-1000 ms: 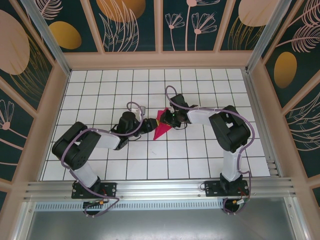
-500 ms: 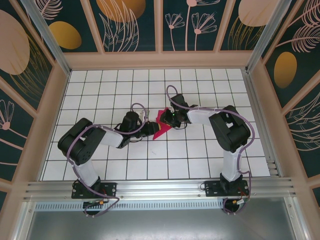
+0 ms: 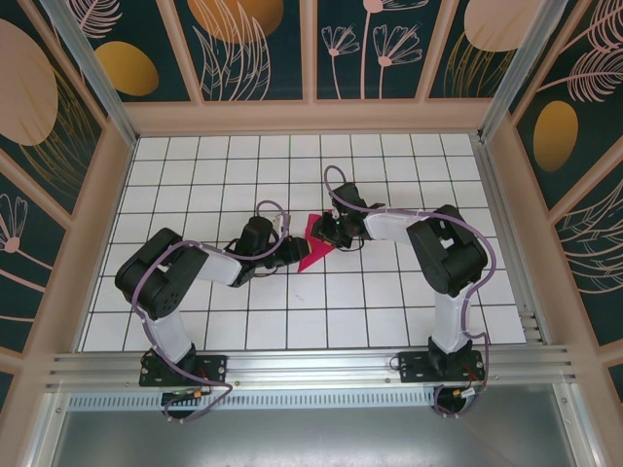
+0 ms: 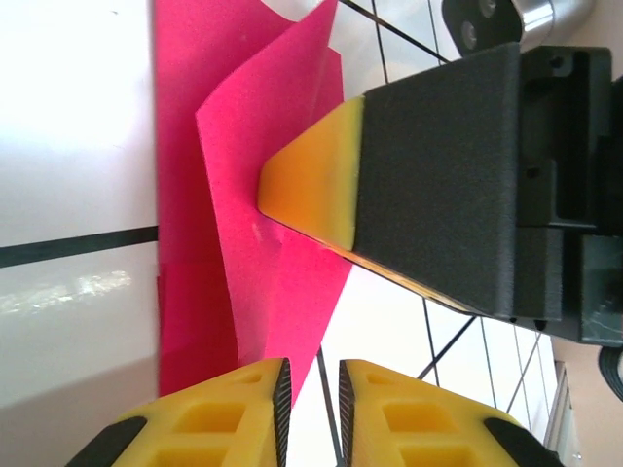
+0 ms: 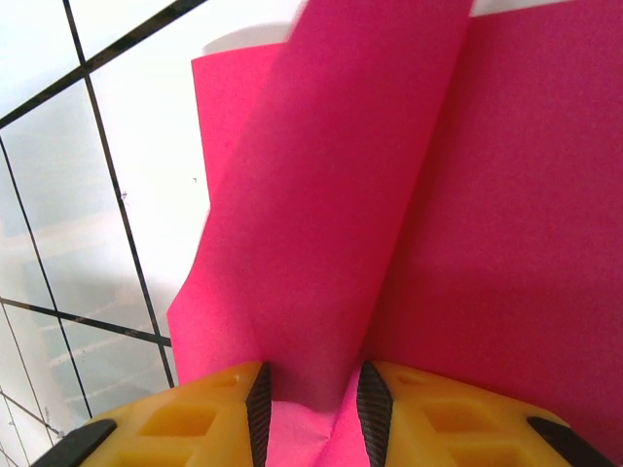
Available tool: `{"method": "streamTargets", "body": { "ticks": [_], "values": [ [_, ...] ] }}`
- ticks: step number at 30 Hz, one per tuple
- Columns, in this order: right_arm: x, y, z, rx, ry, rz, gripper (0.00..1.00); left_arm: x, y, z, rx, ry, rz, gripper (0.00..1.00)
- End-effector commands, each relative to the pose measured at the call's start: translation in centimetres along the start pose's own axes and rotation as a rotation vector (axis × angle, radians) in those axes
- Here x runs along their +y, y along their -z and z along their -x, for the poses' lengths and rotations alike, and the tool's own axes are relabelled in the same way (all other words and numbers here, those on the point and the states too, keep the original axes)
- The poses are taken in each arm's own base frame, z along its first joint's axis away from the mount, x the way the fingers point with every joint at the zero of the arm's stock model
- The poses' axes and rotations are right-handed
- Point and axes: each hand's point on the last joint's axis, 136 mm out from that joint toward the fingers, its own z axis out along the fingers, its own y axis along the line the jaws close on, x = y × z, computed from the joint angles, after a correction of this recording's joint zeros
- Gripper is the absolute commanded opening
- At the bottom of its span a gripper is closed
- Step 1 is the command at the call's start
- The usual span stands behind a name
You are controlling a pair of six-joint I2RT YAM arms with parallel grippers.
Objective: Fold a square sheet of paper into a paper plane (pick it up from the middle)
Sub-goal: Fourth fold the wing at the center of the table.
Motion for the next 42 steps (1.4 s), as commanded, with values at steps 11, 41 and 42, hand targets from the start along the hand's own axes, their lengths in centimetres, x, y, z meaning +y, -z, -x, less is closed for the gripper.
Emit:
{"method": "streamTargets", "body": {
  "ticks": [11,41,42],
  "values": [
    [-7.1,-1.3,-1.6,0.045,-0.089,-0.249,0.33,1.7,-0.8,0.1,-0.003,-0.005,0.076,0.19],
    [-7.9,-2.1,-2.1,0.078,-0.093,-0.277,0.27,3.4,-1.3,-0.9,0.045,0.023,0.138,0.13],
    [-7.9,-2.1,-2.1,0.078,-0.093,-0.277,0.27,3.6,-1.3,-1.0,0.047,0.025,0.145,0.13]
  ]
}}
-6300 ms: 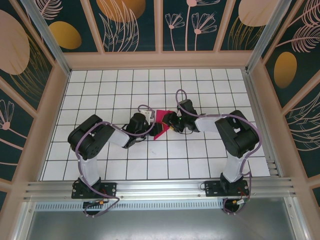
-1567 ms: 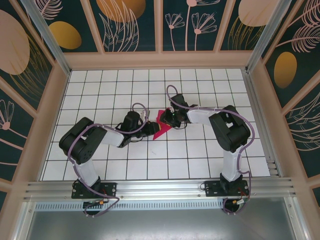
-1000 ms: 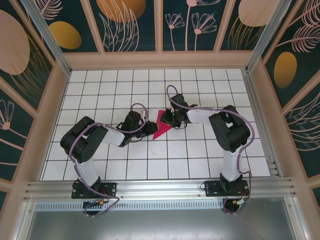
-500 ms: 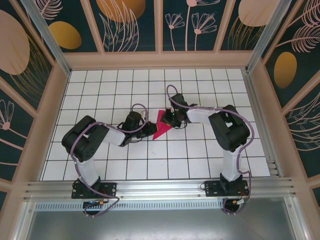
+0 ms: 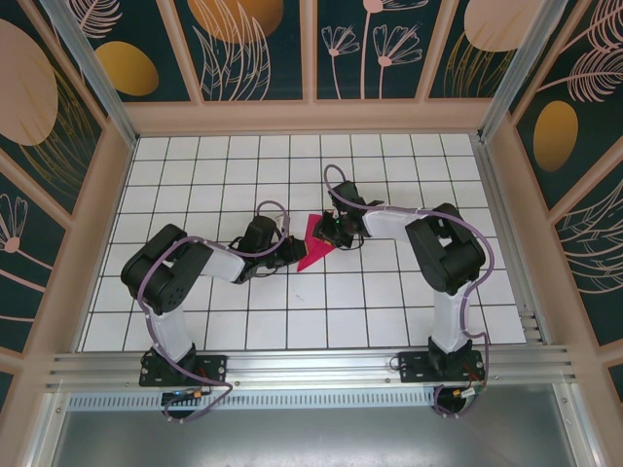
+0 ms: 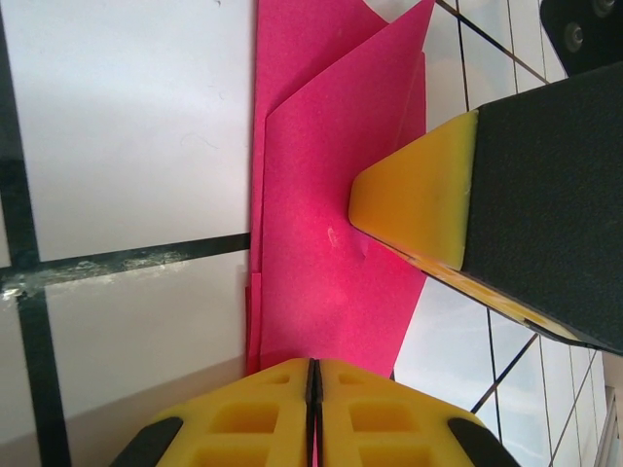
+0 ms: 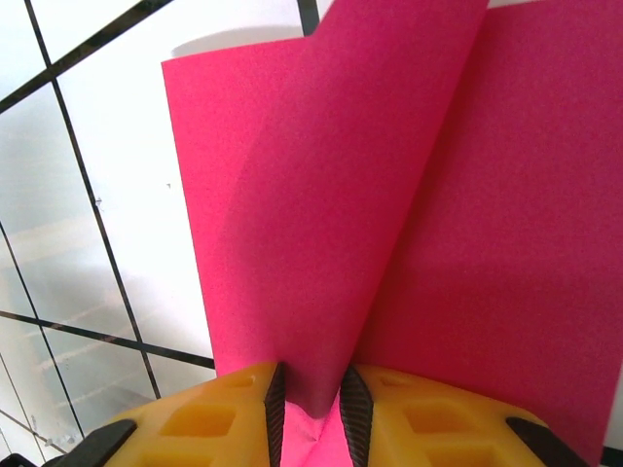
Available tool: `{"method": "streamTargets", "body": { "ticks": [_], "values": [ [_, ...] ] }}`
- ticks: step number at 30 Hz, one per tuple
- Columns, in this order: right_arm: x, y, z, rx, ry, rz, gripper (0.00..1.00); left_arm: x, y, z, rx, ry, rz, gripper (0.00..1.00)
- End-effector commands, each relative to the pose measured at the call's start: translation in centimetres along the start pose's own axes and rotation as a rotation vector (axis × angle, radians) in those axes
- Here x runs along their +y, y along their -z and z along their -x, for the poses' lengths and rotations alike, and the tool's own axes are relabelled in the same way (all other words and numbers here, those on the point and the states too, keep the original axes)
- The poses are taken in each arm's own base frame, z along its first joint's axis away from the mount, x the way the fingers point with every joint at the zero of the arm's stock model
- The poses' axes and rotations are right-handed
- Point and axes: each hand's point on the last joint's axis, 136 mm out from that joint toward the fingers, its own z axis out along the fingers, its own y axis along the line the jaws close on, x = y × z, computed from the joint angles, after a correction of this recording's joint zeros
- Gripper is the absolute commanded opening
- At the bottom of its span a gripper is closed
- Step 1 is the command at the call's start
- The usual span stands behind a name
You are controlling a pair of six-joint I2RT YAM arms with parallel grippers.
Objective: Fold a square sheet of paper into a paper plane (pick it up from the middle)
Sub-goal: Fourth fold the wing at the center of the table.
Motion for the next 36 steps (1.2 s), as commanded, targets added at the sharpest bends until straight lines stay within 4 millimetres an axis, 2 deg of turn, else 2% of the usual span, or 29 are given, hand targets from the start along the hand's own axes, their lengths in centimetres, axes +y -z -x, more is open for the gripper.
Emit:
{"method": "streamTargets", "body": {
  "ticks": [1,9,14,17,22,25,27,31,34,36],
  "values": [
    [-7.3,-2.1,-1.9,0.057,-0.078,-0.239,0.27,1.4,-0.5,-0.8,0.032,-0.001,0.056,0.13],
    [-6.8,-2.0,-1.7,0.058,-0.064,-0.223,0.27,2.5,-0.5,-1.1,0.044,0.012,0.114,0.12],
    [-3.6,-0.7,-0.4,0.012,-0.009,-0.118,0.30,3.6,-0.5,-1.7,0.061,0.026,0.149,0.12],
    [-1.2,0.6,0.7,-0.024,0.036,-0.046,0.31,4.1,-0.5,-2.1,0.071,0.029,0.166,0.11],
    [3.5,4.9,2.7,-0.137,0.153,0.094,0.38,4.7,-0.4,-2.5,0.083,0.034,0.185,0.09],
    [4.9,7.5,3.5,-0.217,0.217,0.140,0.41,5.0,-0.3,-2.8,0.091,0.032,0.195,0.09],
    [5.2,8.5,3.6,-0.239,0.243,0.171,0.41,5.0,-0.3,-2.9,0.095,0.032,0.194,0.08],
    [5.5,8.5,2.0,-0.195,0.275,0.240,0.36,4.7,-0.3,-2.9,0.109,0.023,0.189,0.08],
    [5.3,7.2,1.0,-0.137,0.267,0.270,0.29,4.4,-0.3,-2.8,0.113,0.008,0.187,0.08],
    [5.2,6.2,0.6,-0.103,0.258,0.276,0.21,4.5,-0.3,-2.8,0.115,0.005,0.190,0.08]
  ]
}}
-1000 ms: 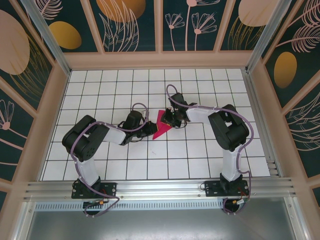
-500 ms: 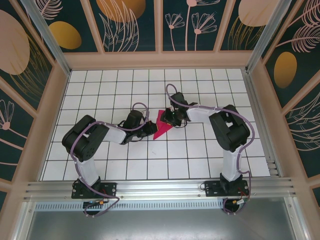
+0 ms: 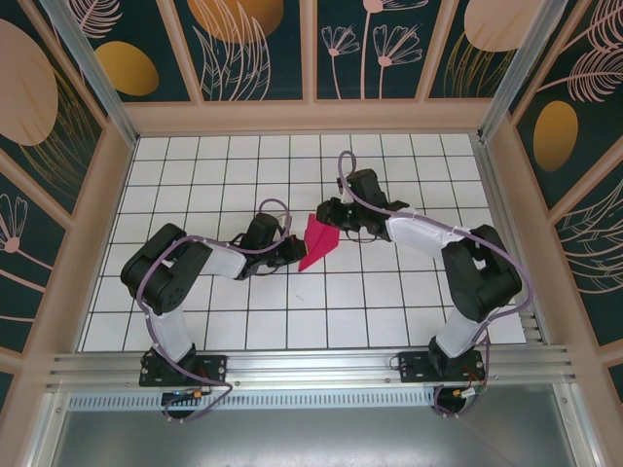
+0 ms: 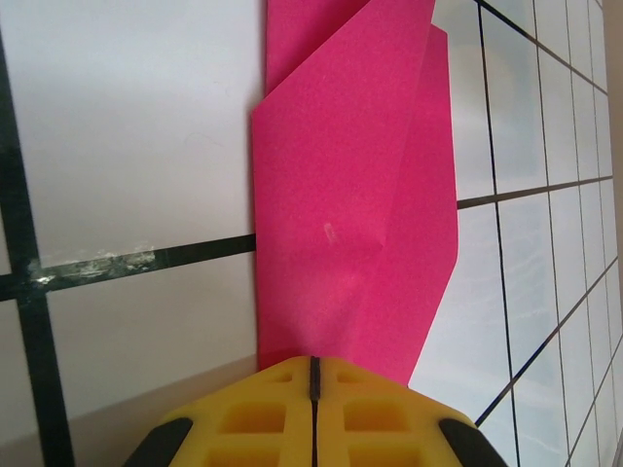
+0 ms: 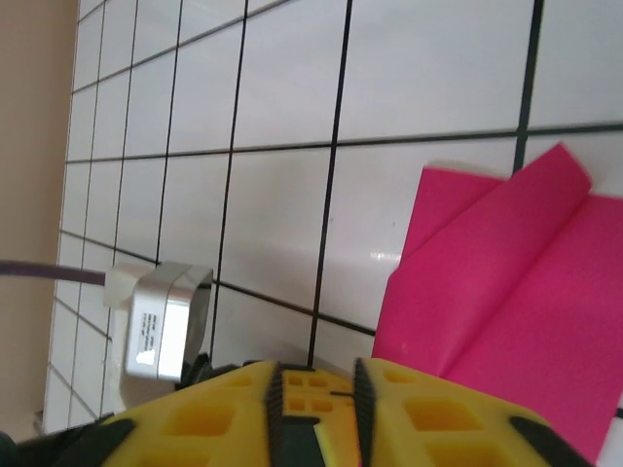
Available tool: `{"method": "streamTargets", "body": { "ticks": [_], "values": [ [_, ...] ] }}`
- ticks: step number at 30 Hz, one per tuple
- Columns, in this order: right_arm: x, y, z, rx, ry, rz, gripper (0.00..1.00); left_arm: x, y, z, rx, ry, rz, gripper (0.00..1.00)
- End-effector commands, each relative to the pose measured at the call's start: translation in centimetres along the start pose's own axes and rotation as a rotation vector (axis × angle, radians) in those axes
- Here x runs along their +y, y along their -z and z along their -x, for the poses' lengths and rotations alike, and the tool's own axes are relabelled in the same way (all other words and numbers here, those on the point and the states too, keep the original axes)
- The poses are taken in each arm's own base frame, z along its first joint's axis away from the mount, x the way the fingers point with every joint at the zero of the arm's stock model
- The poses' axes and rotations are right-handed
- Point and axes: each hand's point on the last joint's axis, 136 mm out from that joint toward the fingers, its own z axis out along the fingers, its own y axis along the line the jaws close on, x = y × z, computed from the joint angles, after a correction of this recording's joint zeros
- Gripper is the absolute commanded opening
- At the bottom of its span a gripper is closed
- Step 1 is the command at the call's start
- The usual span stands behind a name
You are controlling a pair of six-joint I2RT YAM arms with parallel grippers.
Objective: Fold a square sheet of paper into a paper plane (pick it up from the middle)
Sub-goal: Fourth fold the wing at the center of the table.
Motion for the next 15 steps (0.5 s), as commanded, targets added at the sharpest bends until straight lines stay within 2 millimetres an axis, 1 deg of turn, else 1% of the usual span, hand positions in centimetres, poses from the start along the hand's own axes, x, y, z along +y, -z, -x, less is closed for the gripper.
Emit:
{"method": "streamTargets", "body": {
  "ticks": [1,3,7,10,15],
  "values": [
    [-0.4,-1.8,-1.6,0.071,-0.005,0.046,0.18,4.1,-0.4,-2.8,0.091,0.020,0.145,0.08],
    [-0.8,-2.6,-2.0,0.094,-0.020,0.043,0.13,4.1,-0.3,-2.9,0.094,0.015,0.147,0.08],
    [-1.4,-3.9,-2.6,0.130,-0.040,0.043,0.07,4.1,-0.5,-3.0,0.107,0.006,0.149,0.07],
    [-1.9,-4.7,-3.3,0.162,-0.049,0.039,0.06,4.1,-0.6,-3.0,0.111,-0.002,0.151,0.07],
    [-2.3,-5.4,-4.2,0.191,-0.049,0.041,0.05,4.2,-0.6,-3.0,0.119,-0.011,0.157,0.07]
  ]
}}
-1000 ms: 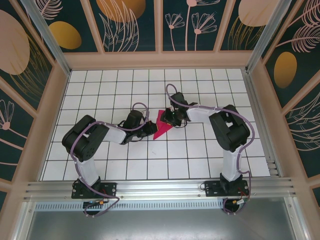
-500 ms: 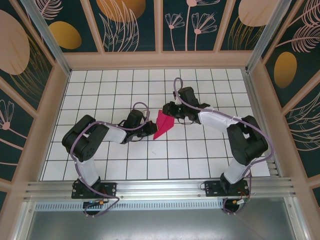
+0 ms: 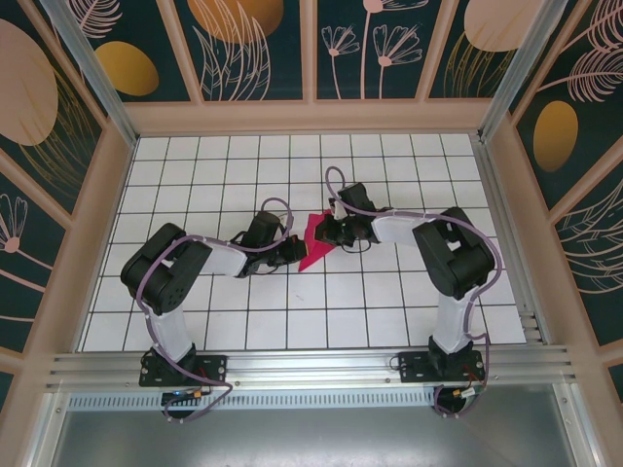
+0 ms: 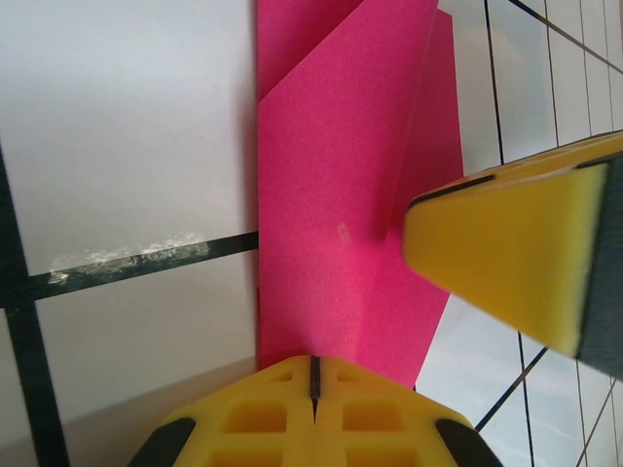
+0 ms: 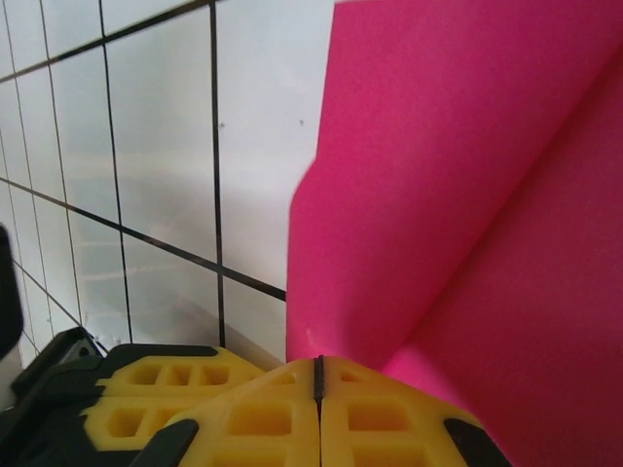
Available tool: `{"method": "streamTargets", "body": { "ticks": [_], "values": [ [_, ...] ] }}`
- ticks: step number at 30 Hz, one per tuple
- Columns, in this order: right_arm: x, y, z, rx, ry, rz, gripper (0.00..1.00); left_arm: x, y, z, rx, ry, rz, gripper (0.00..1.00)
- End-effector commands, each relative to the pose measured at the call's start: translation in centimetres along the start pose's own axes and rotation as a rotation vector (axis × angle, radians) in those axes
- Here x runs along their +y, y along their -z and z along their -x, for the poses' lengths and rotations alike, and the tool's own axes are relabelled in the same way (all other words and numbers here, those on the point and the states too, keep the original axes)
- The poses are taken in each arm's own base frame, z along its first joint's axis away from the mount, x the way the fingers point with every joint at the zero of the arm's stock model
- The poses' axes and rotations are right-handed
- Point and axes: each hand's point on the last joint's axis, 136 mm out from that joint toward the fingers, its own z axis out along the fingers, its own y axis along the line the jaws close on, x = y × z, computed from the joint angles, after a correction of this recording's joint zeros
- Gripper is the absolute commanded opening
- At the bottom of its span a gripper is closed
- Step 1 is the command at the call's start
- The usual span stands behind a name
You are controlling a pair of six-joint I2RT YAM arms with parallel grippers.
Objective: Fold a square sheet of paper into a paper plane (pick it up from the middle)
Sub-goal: Fourth fold the wing at the center of the table.
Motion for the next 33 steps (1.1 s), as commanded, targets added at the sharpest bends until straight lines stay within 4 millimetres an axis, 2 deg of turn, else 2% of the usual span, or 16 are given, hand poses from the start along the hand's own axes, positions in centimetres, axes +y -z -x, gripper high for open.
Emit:
{"method": "streamTargets", "body": {
  "ticks": [1,8,19,27,29,33],
  "values": [
    [1.5,-0.4,0.4,0.005,0.031,0.050,0.05,4.0,-0.7,-3.1,0.102,0.023,0.138,0.07],
    [0.8,-1.1,-0.2,0.028,0.021,0.036,0.04,4.0,-0.8,-3.0,0.105,0.019,0.143,0.07],
    [-2.5,-1.2,0.3,-0.010,-0.035,-0.106,0.04,4.2,-0.7,-3.1,0.111,0.020,0.155,0.07],
    [-3.7,-1.4,0.0,-0.005,-0.068,-0.144,0.04,3.9,-0.5,-2.8,0.104,0.020,0.147,0.07],
    [-3.9,-1.2,0.0,-0.009,-0.071,-0.151,0.04,3.1,-0.3,-2.4,0.092,0.016,0.128,0.08],
    [-4.0,-1.2,-0.2,-0.002,-0.073,-0.152,0.04,-0.5,0.8,-0.1,0.015,0.005,0.022,0.13]
  ]
}}
